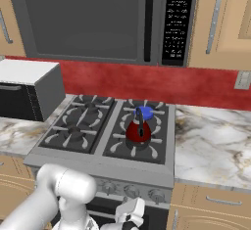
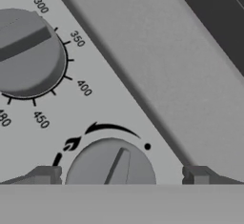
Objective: Turn off the rear right burner of the stove.
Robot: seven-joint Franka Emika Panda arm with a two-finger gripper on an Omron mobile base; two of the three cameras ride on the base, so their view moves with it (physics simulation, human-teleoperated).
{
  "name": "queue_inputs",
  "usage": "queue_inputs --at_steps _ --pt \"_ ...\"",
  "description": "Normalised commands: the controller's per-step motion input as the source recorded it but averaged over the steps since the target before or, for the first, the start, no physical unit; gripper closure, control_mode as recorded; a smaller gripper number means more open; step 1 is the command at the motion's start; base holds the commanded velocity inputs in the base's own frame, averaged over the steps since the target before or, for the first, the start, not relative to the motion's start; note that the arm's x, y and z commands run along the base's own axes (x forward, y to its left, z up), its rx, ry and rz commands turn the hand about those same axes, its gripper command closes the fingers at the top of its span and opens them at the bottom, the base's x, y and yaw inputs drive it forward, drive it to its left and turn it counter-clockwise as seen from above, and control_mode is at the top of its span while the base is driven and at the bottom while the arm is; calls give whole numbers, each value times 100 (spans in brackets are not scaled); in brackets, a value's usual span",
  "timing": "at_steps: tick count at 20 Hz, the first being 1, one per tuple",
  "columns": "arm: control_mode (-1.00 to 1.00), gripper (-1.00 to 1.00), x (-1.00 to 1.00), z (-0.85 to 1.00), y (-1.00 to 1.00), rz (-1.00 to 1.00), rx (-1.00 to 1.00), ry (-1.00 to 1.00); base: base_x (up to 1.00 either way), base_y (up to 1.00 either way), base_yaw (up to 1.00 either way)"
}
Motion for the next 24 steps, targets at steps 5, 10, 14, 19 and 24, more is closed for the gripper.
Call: queue_inputs --at_steps 5,10,14,19,24 --pt "-100 -100 7 0 0 0 0 0 0 0 0" --pt "-100 -100 13 0 0 0 0 0 0 0 0" --pt "-100 -100 23 0 0 0 0 0 0 0 0" --pt "-100 -100 22 0 0 0 0 0 0 0 0" --pt "-100 -100 20 0 0 0 0 0 0 0 0"
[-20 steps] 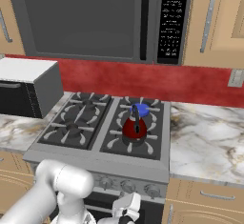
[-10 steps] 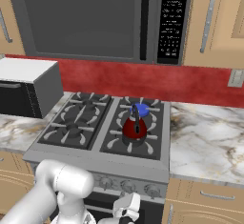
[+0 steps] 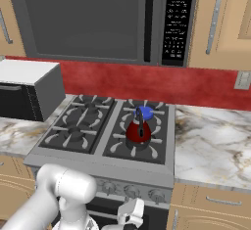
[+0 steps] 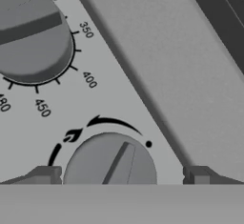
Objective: Turn off the rear right burner of the stove.
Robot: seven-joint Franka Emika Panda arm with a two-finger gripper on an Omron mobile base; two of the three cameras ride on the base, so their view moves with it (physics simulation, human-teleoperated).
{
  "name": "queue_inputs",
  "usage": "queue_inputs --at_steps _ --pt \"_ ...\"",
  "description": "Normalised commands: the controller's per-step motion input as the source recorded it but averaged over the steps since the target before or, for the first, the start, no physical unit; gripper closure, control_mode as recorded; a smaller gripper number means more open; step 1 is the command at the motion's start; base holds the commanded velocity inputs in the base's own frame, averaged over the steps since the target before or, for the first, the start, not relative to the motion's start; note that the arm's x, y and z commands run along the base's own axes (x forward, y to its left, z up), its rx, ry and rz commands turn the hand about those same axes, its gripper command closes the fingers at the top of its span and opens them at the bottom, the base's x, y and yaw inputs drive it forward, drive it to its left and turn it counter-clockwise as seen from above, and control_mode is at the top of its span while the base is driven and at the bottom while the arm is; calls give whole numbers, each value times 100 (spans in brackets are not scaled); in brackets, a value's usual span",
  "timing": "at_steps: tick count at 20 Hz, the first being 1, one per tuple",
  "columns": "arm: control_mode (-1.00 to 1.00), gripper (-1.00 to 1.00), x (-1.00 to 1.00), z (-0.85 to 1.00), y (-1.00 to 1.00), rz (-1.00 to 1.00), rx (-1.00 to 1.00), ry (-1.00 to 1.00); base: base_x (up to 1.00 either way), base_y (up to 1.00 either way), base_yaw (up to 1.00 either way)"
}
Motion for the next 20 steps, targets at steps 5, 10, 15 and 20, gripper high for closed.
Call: queue_inputs --at_steps 5,10,15,20 --pt "-100 -100 26 0 2 0 0 0 0 0 0" --pt "-100 -100 29 0 9 0 0 0 0 0 0" --pt "-100 100 53 1 13 0 0 0 0 0 0" --pt "-100 100 54 0 12 0 0 0 0 0 0"
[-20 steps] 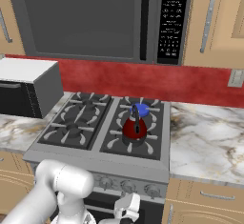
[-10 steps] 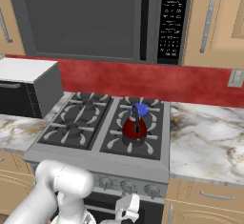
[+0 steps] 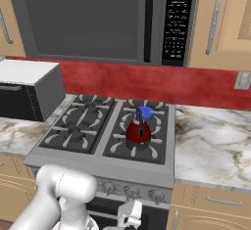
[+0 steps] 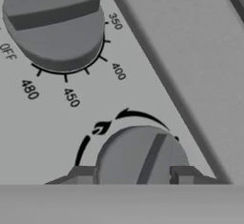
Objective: Turn off the rear right burner of the stove.
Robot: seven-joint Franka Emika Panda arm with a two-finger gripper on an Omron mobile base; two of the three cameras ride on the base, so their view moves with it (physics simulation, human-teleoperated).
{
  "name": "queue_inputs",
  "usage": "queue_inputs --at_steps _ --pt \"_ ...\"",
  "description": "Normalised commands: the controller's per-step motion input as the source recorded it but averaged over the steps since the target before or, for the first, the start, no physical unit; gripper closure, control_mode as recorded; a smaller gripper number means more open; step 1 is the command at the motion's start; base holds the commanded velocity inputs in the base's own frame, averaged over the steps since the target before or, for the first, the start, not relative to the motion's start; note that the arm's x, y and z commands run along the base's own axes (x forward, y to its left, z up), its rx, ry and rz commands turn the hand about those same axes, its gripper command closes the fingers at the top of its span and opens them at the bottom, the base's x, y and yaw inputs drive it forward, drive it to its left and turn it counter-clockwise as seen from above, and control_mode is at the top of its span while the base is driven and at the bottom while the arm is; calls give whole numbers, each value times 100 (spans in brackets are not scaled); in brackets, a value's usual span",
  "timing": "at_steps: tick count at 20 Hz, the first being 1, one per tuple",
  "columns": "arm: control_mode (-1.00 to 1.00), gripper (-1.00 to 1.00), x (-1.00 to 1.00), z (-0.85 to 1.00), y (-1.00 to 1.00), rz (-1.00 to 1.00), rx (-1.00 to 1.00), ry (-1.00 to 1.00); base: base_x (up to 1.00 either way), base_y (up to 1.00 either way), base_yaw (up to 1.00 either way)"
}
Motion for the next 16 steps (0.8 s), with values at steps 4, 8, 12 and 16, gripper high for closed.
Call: queue_inputs --at_steps 4,8,12,16 --pt "-100 100 56 1 19 0 0 0 0 0 0" --pt "-100 100 68 9 19 0 0 0 0 0 0" --pt "-100 100 62 21 15 0 0 0 0 0 0" --pt "-100 100 32 23 23 0 10 0 0 0 0"
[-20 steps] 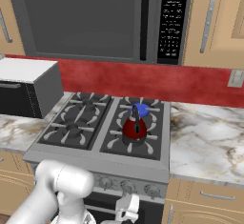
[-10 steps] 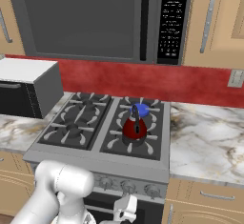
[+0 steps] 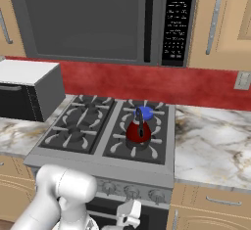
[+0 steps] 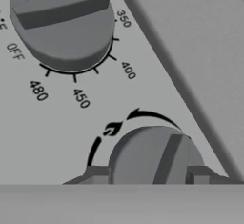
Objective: Turn off the rear right burner of the stove.
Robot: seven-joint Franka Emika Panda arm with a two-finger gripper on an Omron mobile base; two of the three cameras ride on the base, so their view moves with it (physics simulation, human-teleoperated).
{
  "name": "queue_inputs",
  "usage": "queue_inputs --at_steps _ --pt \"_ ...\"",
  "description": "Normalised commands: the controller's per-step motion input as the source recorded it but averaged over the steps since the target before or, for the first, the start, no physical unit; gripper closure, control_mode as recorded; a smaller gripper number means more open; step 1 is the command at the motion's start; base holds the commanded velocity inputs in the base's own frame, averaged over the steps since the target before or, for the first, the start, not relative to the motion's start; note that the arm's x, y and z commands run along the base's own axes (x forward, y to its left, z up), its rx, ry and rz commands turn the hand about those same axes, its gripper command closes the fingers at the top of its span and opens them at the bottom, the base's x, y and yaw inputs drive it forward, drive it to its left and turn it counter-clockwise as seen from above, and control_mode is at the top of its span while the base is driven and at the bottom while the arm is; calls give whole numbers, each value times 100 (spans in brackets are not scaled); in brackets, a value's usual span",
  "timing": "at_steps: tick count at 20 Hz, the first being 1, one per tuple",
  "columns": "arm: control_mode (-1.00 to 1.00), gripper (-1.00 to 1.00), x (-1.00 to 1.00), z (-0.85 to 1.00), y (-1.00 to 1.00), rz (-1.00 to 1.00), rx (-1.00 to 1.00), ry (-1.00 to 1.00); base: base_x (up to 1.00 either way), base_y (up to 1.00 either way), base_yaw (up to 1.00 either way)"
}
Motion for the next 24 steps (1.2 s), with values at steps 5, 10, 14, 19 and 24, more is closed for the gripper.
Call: queue_inputs --at_steps 5,10,14,19,24 --pt "-100 100 34 23 32 -3 21 0 0 0 0" --pt "-100 100 26 20 38 -4 26 -1 0 0 0" --pt "-100 100 13 23 38 -9 36 -2 0 0 0" --pt "-100 100 9 21 33 -11 41 -5 0 0 0" --pt "-100 100 15 20 19 -11 40 -6 0 0 0"
